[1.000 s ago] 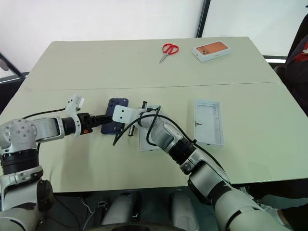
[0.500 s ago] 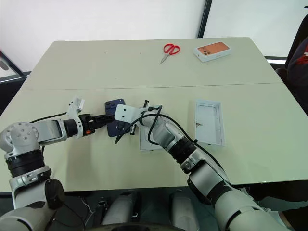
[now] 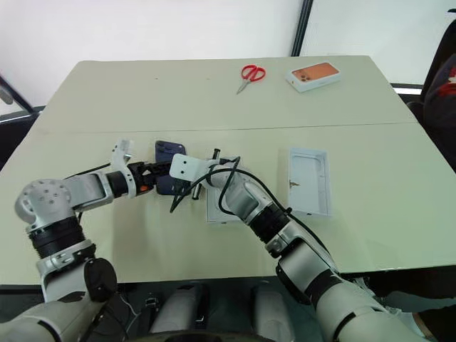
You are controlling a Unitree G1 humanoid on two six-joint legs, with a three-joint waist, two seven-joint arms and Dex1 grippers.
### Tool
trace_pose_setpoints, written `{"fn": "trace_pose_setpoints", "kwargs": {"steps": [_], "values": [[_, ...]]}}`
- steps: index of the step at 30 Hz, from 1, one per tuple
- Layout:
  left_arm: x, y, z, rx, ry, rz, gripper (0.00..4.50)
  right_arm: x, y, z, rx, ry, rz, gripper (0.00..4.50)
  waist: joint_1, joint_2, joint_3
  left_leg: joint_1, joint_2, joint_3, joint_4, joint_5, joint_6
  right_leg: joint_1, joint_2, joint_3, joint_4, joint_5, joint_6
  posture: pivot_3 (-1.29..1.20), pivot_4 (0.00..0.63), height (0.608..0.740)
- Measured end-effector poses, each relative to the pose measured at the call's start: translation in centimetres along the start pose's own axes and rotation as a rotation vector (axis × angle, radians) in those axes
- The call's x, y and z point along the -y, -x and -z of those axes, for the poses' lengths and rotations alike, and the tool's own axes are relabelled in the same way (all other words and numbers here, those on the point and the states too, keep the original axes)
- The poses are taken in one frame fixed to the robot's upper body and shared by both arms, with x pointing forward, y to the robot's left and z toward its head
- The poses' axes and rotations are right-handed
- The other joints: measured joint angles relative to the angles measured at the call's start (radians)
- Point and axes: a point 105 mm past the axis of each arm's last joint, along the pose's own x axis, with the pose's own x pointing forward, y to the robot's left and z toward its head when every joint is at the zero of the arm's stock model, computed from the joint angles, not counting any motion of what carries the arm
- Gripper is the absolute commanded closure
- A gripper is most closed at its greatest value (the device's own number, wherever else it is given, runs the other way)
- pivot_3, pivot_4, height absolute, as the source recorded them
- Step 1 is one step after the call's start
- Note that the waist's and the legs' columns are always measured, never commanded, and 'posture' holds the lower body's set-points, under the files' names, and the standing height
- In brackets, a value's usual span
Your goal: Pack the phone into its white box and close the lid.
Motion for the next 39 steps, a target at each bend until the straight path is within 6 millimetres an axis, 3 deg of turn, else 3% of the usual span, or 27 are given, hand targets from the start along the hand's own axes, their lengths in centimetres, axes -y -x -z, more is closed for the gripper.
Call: {"fn": "trace_pose_setpoints", "kwargs": {"steps": [12,20,23,30,37,39], "values": [[-0.4,0.1,0.0,-0.016,-0.050,-0.074,0.19,-0.4,-0.1,-0.3,0.015,0.006,-0.013,4.50,-0.015,0.000,0.000,0.000,0.001,0.000,0.000,0.000,0.000,0.000,0.000,0.000,0.000,0.000,0.000,0.00,0.150,0.740],[-2.6,2.2,-1.3,0.059,-0.007,-0.164,0.19,-0.4,-0.1,-0.3,0.016,0.004,-0.013,4.50,-0.014,0.000,0.000,0.000,0.001,0.000,0.000,0.000,0.000,0.000,0.000,0.000,0.000,0.000,0.000,0.00,0.150,0.740],[-2.8,2.3,-1.3,0.066,0.001,-0.172,0.96,-0.4,-0.1,-0.3,0.016,0.005,-0.012,4.50,-0.014,0.000,0.000,0.000,0.001,0.000,0.000,0.000,0.000,0.000,0.000,0.000,0.000,0.000,0.000,0.00,0.150,0.740],[-2.0,1.5,-0.8,0.062,0.024,-0.110,4.37,-0.5,-0.1,-0.5,0.019,0.010,-0.015,4.50,-0.016,0.000,0.000,0.000,0.001,0.000,-0.001,0.000,0.000,-0.001,0.000,0.000,0.000,0.000,0.000,0.00,0.150,0.740],[-2.2,2.0,-1.2,0.067,0.005,-0.130,4.44,-0.4,-0.1,-0.4,0.016,0.009,-0.014,4.50,-0.015,0.000,0.000,0.000,0.002,0.000,0.000,0.000,0.000,-0.001,0.000,0.000,0.000,0.000,0.000,0.00,0.150,0.740],[-2.3,2.3,-1.4,0.069,-0.013,-0.148,3.96,-0.4,-0.1,-0.4,0.016,0.009,-0.014,4.50,-0.014,0.000,0.000,0.000,0.002,0.000,0.000,0.000,0.000,-0.001,0.000,0.000,0.000,0.000,0.000,0.00,0.150,0.740]]}}
